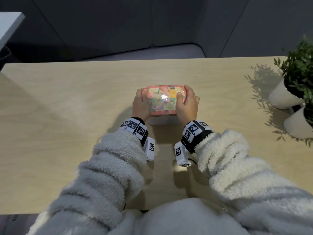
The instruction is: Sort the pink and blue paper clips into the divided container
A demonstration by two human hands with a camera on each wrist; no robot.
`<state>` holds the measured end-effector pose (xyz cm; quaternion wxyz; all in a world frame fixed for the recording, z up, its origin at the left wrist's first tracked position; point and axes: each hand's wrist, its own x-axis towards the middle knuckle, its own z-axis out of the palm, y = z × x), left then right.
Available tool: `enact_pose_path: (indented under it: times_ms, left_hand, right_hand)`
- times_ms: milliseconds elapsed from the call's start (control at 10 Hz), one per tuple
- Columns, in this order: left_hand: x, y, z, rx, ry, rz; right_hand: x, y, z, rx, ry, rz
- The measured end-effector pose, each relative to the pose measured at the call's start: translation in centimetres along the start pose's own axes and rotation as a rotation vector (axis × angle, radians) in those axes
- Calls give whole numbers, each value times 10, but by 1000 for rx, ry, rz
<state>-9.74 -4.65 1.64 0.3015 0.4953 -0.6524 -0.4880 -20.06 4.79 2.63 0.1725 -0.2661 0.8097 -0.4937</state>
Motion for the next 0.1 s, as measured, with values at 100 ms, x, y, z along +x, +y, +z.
enact_pose_path:
  times_ms: [100]
  left_hand:
    - [2, -5, -6, -89, -42, -106]
  right_hand:
    - [-2, 1, -7, 15, 6, 33]
